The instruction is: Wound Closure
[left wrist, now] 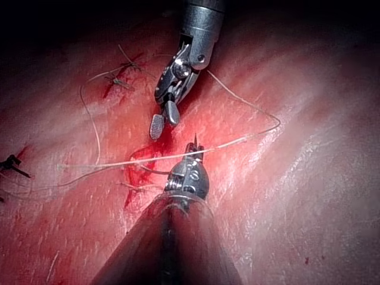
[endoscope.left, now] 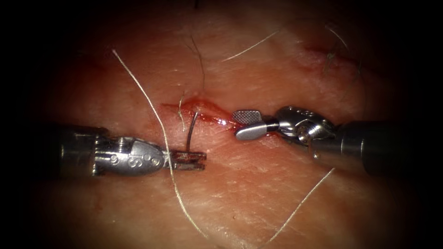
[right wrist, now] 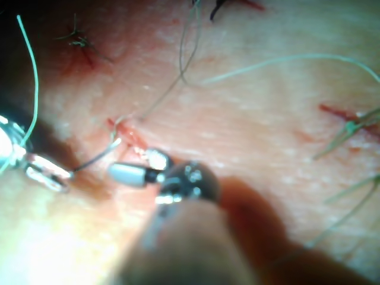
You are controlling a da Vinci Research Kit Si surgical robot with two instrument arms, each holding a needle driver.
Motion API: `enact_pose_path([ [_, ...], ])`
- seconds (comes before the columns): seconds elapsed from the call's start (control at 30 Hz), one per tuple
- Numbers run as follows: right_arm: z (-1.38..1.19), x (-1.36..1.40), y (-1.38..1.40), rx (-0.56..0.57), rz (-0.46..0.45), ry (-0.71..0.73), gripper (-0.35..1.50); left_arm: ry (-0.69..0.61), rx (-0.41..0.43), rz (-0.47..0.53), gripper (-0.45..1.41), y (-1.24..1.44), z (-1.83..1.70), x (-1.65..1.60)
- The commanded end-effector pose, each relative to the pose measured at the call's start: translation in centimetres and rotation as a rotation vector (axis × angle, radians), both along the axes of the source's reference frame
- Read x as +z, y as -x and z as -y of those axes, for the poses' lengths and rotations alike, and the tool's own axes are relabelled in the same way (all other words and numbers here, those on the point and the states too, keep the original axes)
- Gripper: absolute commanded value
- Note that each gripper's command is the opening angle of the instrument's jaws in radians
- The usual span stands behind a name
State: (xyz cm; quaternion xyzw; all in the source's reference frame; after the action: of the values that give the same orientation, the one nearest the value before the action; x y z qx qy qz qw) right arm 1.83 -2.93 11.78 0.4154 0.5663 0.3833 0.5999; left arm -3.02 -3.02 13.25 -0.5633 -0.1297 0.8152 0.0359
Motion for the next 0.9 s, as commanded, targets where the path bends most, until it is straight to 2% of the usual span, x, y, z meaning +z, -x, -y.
enact_pose_path([
  [0.03, 0.02, 0.05, -0.06, -0.004, -0.002, 0.001, 1.31, -0.003, -0.005, -0.001, -0.45, 0.06, 0.04, 0.07],
  [0.13, 0.03, 0.06, -0.04, -0.010, -0.007, 0.002, 1.23, -0.045, 0.005, 0.034, -0.45, 0.04, 0.09, -0.19],
  [0.4, 0.07, 0.07, -0.05, -0.024, -0.018, 0.004, 1.19, -0.080, 0.004, 0.065, -0.45, -0.06, 0.01, -0.51],
  [0.6, 0.08, 0.05, -0.09, 0.022, -0.054, 0.001, 1.19, 0.001, -0.034, 0.061, -0.45, -0.12, -0.29, -0.62],
  [0.73, 0.10, 0.06, -0.11, 0.034, -0.047, 0.003, 1.16, 0.097, -0.099, 0.026, -0.45, -0.12, -0.79, -0.66],
  [0.9, 0.11, 0.06, -0.13, 0.051, -0.045, 0.003, 1.16, 0.130, -0.125, 0.026, -0.45, -0.14, -0.96, -0.71],
])
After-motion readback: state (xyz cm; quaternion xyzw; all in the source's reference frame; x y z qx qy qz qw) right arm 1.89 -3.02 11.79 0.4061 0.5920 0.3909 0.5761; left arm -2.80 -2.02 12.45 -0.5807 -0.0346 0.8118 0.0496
